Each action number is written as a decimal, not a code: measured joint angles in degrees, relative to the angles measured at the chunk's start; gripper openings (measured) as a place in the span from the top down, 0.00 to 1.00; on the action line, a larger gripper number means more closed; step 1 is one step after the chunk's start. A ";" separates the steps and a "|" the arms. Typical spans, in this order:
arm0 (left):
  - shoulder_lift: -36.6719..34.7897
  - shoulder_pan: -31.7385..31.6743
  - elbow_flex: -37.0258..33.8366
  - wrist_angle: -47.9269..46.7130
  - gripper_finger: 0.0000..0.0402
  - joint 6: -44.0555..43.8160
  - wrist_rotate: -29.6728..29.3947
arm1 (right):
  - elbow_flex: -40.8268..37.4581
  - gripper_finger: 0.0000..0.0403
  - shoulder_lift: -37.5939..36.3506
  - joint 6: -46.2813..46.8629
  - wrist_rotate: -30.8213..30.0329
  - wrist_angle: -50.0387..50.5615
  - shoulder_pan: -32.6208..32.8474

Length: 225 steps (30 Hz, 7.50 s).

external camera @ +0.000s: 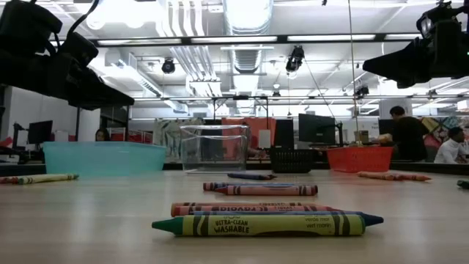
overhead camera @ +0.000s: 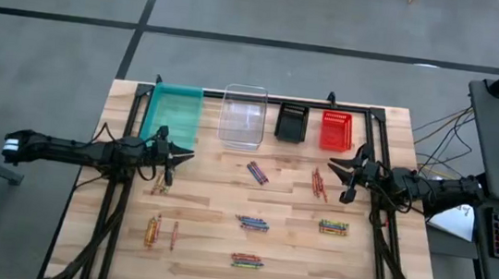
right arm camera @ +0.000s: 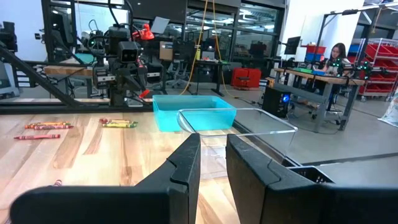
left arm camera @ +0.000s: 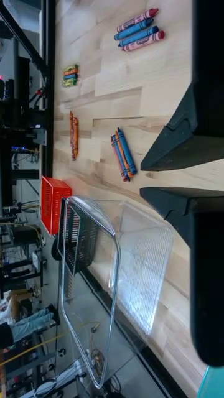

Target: Sort crayons

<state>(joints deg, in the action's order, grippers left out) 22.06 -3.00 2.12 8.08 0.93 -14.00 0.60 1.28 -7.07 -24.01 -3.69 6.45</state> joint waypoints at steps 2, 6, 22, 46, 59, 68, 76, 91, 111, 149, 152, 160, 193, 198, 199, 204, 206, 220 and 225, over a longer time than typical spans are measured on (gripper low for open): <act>-0.01 -0.01 0.01 0.00 0.91 0.00 -0.02 | -0.01 0.83 0.01 0.00 0.00 0.00 0.00; -0.01 -0.01 -0.01 0.00 0.91 0.00 -0.02 | -0.02 0.83 0.00 0.00 0.00 -0.01 0.01; 1.82 0.08 0.03 11.17 0.91 -30.51 -5.27 | -0.02 0.83 0.04 37.69 -5.21 -0.68 -0.40; 27.48 6.25 16.75 20.23 0.91 -45.64 10.54 | 0.07 0.83 0.78 43.21 -0.20 -19.20 -0.34; 40.59 25.17 44.41 -41.40 0.91 -70.65 -0.31 | 0.88 0.83 6.18 43.54 3.48 -19.29 -0.32; 51.88 38.66 51.29 -49.41 0.91 -94.13 0.17 | 0.97 0.83 8.93 43.52 3.43 -19.22 -0.34; 59.25 43.80 51.03 -50.78 0.90 -106.63 2.44 | 0.97 0.83 9.80 43.52 3.04 -19.23 -0.34; 68.29 43.88 51.42 -53.57 0.62 -108.82 5.85 | 0.99 0.83 9.70 43.52 3.02 -19.36 -0.36; 76.25 43.68 51.39 -54.00 0.65 -109.07 5.12 | 3.77 0.83 9.77 42.95 3.02 -19.19 -0.36; 63.81 37.94 57.51 -56.06 1.00 -80.37 -14.29 | 3.85 0.83 9.79 39.99 3.02 -18.92 -0.37; 60.59 34.05 58.63 -54.01 1.00 -69.45 -18.00 | 3.85 0.83 9.79 39.93 3.02 -18.92 -0.39; 54.81 21.12 59.29 -40.82 1.00 -36.07 -20.57 | 3.83 0.83 10.07 38.57 1.76 -18.94 -0.39; 74.75 -27.06 66.99 -9.31 1.00 -0.25 6.40 | 22.46 0.83 27.42 26.98 -13.40 -2.38 -3.47; 82.44 -27.33 75.39 -17.24 1.00 -0.77 5.49 | 22.82 0.83 29.27 28.36 -13.28 -2.51 -3.47; 83.79 -27.33 77.32 -20.00 1.00 -0.26 5.49 | 22.82 0.83 29.49 28.88 -13.29 -2.51 -3.47; 88.85 -27.44 83.70 -28.09 1.00 2.76 5.49 | 22.76 0.83 30.81 30.06 -13.00 -2.45 -3.47; 89.60 -27.44 84.50 -29.11 1.00 3.32 5.46 | 22.75 0.83 31.21 30.34 -13.00 -2.44 -3.45; 89.78 -27.44 84.53 -37.14 1.00 31.99 7.53 | 22.67 0.83 31.93 30.47 -11.50 -2.44 -3.36; 89.94 -27.51 84.51 -37.47 1.00 34.54 10.40 | 22.67 0.83 31.93 30.21 -11.50 -2.44 -3.36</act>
<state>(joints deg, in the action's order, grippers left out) 112.00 -30.50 86.63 -29.39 35.47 -3.60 23.27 33.21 23.14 -35.51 -6.13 3.09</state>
